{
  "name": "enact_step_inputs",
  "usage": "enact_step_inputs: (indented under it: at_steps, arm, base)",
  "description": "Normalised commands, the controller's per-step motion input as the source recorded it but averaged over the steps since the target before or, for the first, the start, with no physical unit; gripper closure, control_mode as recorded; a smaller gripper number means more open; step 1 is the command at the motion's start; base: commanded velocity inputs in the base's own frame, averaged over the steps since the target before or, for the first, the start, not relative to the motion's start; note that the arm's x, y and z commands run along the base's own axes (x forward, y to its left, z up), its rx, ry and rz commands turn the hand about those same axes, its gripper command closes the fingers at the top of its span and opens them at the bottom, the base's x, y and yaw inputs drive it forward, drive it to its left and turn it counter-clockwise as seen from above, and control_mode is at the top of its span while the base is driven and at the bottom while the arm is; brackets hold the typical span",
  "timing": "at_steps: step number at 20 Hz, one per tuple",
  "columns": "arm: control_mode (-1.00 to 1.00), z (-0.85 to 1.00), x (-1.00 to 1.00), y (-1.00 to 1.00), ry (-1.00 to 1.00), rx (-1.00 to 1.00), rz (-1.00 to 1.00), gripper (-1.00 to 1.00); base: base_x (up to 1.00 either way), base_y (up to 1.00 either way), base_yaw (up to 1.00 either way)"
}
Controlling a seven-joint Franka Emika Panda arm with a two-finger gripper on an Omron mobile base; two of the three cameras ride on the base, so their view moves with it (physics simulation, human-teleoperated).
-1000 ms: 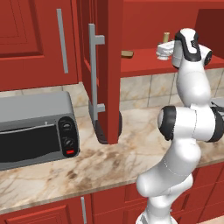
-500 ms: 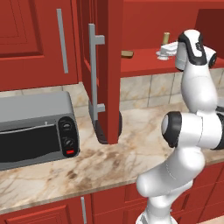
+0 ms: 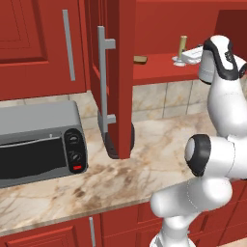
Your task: Pick the candle and candle from the dining table and place them in the open cabinet. Close the cabinet after placing the objects.
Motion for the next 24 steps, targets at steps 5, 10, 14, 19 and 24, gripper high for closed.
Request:
enact_step_inputs:
  at_steps: [5, 10, 14, 19, 24]
  arm:
    - [-1.00, 0.00, -0.49, 0.00, 0.00, 0.00, 0.00, -1.00]
    - [-1.00, 0.00, -0.50, 0.00, 0.00, 0.00, 0.00, -1.00]
    - [-1.00, 0.00, -0.47, 0.00, 0.00, 0.00, 0.00, -1.00]
    - [-1.00, -0.02, -0.46, 0.00, 0.05, 0.00, 0.00, -1.00]
    - [-1.00, -0.03, -0.45, 0.00, 0.07, 0.00, -0.02, -1.00]
  base:
    - [0.00, 0.00, 0.00]
    - [0.00, 0.00, 0.00]
    - [0.00, 0.00, 0.00]
    - [0.00, 0.00, 0.00]
    - [0.00, 0.00, 0.00]
